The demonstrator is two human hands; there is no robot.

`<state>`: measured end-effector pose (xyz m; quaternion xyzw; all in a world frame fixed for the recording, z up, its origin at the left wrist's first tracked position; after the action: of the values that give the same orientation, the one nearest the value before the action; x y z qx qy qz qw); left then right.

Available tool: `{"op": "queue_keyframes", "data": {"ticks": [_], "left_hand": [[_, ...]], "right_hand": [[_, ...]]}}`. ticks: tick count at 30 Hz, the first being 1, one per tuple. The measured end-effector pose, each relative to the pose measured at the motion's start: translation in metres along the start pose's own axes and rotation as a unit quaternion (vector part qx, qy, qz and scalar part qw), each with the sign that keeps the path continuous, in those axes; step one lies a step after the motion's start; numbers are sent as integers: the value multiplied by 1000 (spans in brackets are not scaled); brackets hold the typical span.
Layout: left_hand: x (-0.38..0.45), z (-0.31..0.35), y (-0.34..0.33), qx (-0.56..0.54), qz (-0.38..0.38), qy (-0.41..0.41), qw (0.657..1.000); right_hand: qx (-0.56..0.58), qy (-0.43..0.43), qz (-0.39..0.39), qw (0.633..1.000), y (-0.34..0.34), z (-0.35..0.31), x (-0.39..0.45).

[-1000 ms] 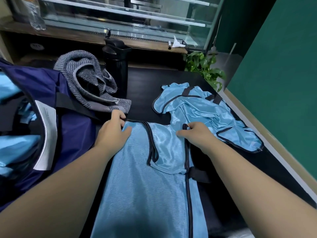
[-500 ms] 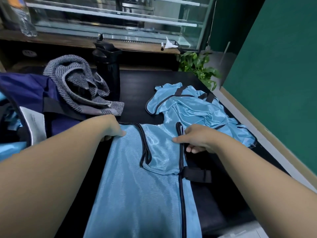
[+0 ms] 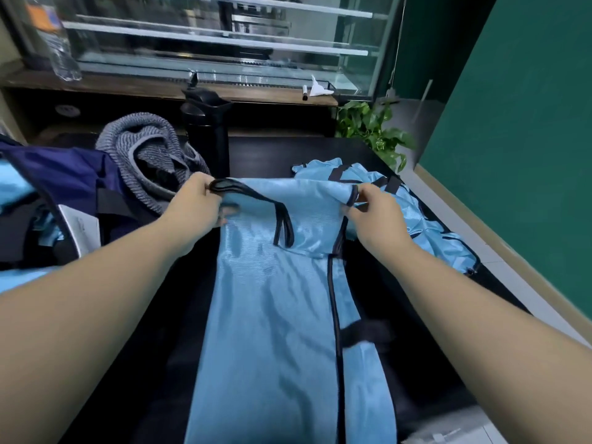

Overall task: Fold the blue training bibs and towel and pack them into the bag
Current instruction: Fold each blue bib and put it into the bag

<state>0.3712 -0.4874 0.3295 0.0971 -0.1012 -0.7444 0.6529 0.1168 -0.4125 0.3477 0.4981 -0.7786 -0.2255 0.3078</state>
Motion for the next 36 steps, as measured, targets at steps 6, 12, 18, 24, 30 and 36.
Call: {"op": "queue_keyframes", "data": {"ticks": [6,12,18,24,30,36], "left_hand": [[-55,-9,19,100,-60,-190,975],[-124,-27,12,343,-216,-230,885],[-152,-34,-15,532,-280,-185,778],[-176,-27,-75,456,-292,-234,807],[-172,-45,-107,467,-225,-235,822],[-175,-47,-105,475,-202,-238,823]], "right_hand": [[28,117,-41,992,14,-3,-43],[-98,287,-127,944,18,7,-106],[-137,226,-156,952,20,29,-134],[-149,38,-229,961,18,52,-150],[-113,13,-194,974,18,62,-152],[29,-38,-169,984,32,73,-153]]}}
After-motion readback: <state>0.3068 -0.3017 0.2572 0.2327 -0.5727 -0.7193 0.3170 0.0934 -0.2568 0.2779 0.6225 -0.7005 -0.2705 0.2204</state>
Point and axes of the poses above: each hand's wrist, its own x-axis towards the middle knuckle, its own y-axis out of the back of the hand, z = x × y, the point moved 5 cm from there along x, towards the middle knuckle, and after that the axes turned 1 degree about -x, right-handed, at the moved point
